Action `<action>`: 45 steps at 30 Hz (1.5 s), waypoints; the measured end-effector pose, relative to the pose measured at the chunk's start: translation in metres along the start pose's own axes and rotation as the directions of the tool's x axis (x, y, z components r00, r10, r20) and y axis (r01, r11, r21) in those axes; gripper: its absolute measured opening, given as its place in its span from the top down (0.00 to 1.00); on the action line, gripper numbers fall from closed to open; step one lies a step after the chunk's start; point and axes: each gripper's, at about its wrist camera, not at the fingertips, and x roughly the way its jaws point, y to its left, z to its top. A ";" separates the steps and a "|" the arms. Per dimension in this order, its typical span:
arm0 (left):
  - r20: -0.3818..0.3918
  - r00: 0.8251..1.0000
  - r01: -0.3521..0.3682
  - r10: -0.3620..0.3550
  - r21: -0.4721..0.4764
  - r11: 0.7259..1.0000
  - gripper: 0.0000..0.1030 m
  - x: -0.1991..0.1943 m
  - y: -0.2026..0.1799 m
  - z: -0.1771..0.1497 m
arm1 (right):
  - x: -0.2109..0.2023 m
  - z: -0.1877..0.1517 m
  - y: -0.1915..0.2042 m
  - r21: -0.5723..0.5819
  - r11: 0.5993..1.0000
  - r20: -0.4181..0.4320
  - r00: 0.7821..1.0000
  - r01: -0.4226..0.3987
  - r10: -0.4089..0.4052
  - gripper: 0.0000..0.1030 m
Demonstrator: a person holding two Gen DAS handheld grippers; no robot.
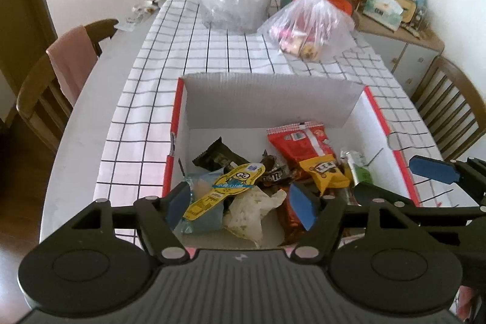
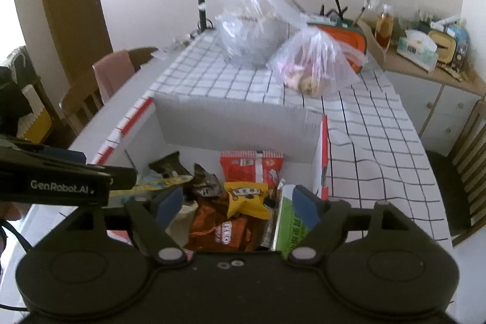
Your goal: Organize snacks
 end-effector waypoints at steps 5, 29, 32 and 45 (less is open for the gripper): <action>0.049 0.999 0.011 -0.011 0.001 1.000 0.26 -0.029 0.001 -0.007 | -0.028 -0.001 0.004 0.002 1.000 0.050 0.999 -0.017 0.017 0.16; 0.146 0.986 0.083 -0.082 -0.004 0.997 0.06 -0.113 0.004 -0.063 | -0.105 -0.038 0.016 0.058 0.996 0.133 0.990 -0.065 0.057 0.00; 0.143 0.985 0.096 -0.092 -0.021 0.995 0.04 -0.118 0.007 -0.069 | -0.110 -0.041 0.018 0.063 0.996 0.130 0.990 -0.056 0.048 0.00; 0.153 0.984 0.097 -0.091 -0.031 0.995 0.04 -0.149 0.015 -0.097 | -0.138 -0.058 0.038 0.091 0.995 0.142 0.990 -0.038 0.025 0.00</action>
